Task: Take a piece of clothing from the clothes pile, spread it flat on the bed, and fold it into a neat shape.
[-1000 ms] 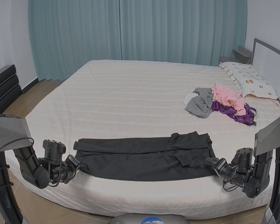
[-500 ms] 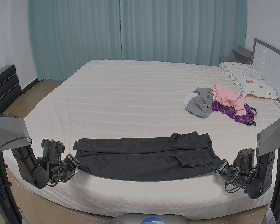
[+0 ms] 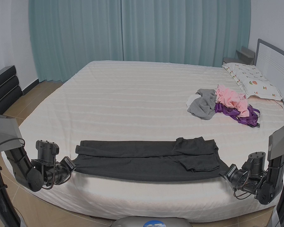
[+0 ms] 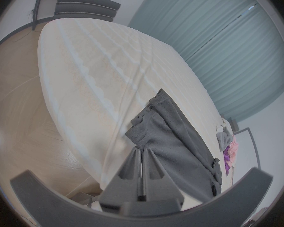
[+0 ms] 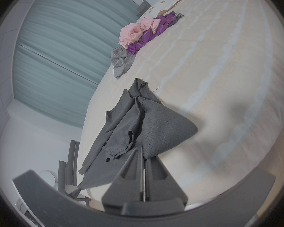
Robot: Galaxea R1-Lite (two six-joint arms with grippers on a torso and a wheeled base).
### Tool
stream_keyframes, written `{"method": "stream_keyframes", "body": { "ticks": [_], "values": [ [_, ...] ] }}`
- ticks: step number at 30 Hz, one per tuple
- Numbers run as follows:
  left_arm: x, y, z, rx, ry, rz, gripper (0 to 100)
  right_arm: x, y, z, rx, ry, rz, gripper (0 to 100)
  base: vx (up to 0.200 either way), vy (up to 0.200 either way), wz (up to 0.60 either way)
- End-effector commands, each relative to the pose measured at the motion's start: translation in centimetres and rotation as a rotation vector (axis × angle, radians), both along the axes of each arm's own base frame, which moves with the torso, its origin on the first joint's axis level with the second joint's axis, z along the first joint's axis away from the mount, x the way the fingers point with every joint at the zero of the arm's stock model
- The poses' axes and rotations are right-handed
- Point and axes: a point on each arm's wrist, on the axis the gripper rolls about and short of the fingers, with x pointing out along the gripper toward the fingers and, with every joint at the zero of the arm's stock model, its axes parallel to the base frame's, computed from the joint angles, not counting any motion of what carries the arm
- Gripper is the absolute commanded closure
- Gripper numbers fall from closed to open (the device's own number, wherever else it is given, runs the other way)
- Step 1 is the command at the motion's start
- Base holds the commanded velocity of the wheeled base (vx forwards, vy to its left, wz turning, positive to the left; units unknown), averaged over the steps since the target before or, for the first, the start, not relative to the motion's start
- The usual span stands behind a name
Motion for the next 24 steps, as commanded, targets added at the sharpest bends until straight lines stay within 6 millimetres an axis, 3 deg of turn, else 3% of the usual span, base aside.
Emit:
{"method": "stream_keyframes", "body": {
  "ticks": [1, 24],
  "values": [
    [-0.7, 0.1, 0.4, 0.014, -0.002, -0.015, 100, -0.8, -0.1, 0.2, -0.015, 0.009, 0.013, 100, 0.000, 0.000, 0.00],
    [-2.6, -0.2, -0.7, 0.103, 0.121, -0.116, 100, -1.9, -0.3, -0.9, -0.139, 0.135, 0.094, 100, 0.000, 0.000, 0.00]
  ]
}}
